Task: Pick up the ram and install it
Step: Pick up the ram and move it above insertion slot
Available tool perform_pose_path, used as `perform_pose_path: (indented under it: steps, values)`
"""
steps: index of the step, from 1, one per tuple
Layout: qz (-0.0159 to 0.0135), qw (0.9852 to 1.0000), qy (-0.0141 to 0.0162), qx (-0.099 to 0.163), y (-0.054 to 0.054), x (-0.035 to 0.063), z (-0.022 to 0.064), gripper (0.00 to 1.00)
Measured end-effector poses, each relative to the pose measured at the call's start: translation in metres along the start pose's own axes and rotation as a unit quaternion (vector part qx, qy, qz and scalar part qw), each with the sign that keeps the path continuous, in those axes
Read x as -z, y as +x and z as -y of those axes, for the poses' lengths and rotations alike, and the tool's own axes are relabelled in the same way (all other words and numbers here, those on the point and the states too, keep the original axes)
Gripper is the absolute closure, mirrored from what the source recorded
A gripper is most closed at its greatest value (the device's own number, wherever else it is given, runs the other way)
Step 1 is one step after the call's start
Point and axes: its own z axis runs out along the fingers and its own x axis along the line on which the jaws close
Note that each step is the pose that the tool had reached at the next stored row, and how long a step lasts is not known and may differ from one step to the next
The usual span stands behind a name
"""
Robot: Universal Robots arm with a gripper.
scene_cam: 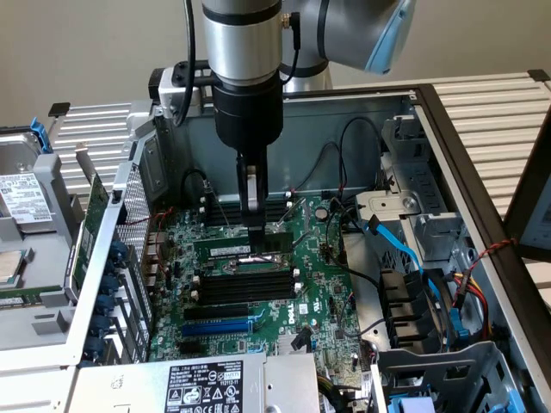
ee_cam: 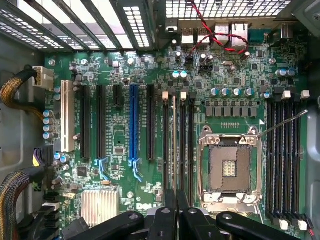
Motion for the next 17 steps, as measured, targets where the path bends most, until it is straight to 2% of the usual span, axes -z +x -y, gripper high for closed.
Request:
perform_pose_path:
  steps: [17]
  values:
    - [0.0,1.0,0.0,0.0,0.001,-0.0126,-0.0001,0.88]
